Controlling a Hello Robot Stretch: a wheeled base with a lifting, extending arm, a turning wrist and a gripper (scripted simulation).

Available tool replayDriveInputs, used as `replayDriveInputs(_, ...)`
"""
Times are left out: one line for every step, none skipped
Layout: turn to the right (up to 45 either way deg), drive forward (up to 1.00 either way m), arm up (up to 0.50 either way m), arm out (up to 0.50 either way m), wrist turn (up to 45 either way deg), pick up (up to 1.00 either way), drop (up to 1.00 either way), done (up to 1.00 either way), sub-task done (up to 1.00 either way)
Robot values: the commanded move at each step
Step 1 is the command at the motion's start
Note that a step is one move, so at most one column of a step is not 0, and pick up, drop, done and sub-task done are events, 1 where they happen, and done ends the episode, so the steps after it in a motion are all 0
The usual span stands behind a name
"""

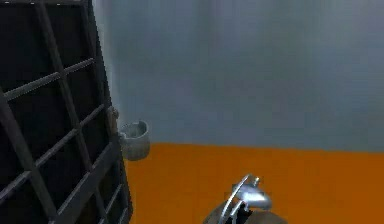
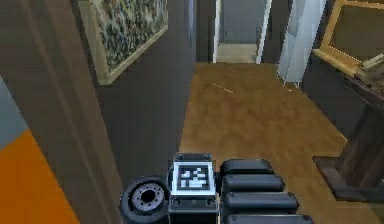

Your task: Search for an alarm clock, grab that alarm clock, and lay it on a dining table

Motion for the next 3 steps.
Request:
replayDriveInputs(3.0, 0.0, 0.0, 0.0, 0.0, 0.0, 0.0, 0.0, 0.0)
replayDriveInputs(0.0, 0.75, 0.0, 0.0, 0.0, 0.0, 0.0, 0.0, 0.0)
replayDriveInputs(45.0, 0.0, 0.0, 0.0, 0.0, 0.0, 0.0, 0.0, 0.0)
